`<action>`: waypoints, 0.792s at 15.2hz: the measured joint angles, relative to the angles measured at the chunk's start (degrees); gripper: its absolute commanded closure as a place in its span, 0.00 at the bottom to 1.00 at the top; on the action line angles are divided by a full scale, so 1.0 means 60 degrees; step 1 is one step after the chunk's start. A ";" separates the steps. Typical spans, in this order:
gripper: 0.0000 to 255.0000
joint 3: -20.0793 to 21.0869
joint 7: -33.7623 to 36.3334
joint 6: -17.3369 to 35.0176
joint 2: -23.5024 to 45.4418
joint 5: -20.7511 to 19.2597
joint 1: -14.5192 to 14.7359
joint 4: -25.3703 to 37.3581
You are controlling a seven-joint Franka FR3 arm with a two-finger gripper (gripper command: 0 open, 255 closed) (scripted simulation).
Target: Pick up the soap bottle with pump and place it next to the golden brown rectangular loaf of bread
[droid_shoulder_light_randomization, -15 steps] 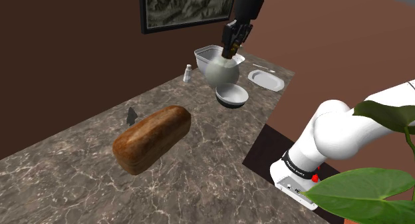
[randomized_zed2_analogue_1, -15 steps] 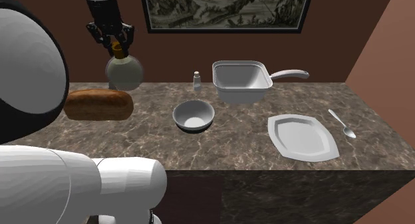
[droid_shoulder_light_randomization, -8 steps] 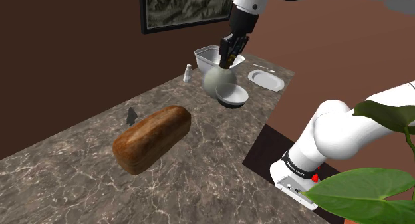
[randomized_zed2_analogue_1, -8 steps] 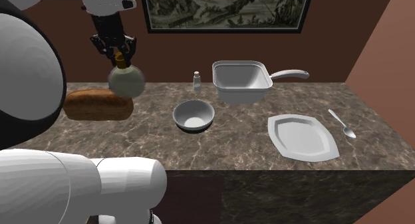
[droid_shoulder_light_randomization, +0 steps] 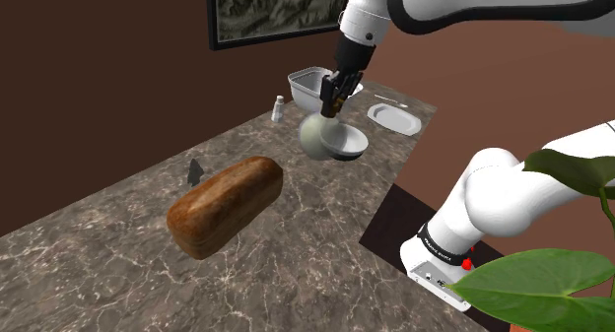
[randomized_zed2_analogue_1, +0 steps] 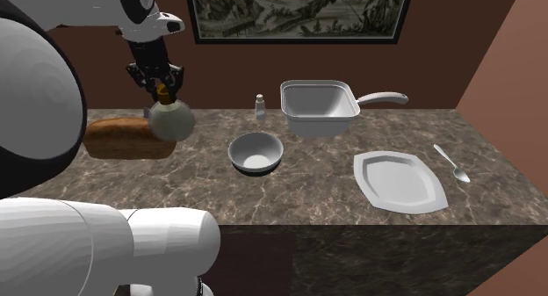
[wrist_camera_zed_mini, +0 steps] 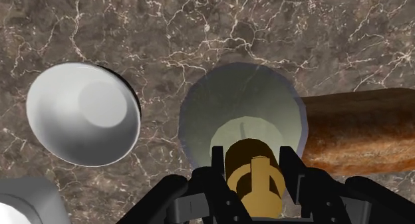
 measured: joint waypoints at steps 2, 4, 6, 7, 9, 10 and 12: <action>1.00 -0.0005 -0.0031 0.0263 0.0041 0.0003 -0.0005 -0.0224; 1.00 0.0017 -0.0029 0.0528 0.0069 0.0018 0.0003 -0.0459; 1.00 0.0032 -0.0037 0.0810 0.0112 0.0030 0.0007 -0.0701; 1.00 0.0029 -0.0050 0.0912 0.0089 0.0036 0.0009 -0.0825; 1.00 0.0046 -0.0054 0.1189 0.0129 0.0051 0.0016 -0.1061; 1.00 0.0064 -0.0046 0.1322 0.0140 0.0064 0.0026 -0.1183; 1.00 0.0058 -0.0082 0.1617 0.0221 0.0066 0.0017 -0.1398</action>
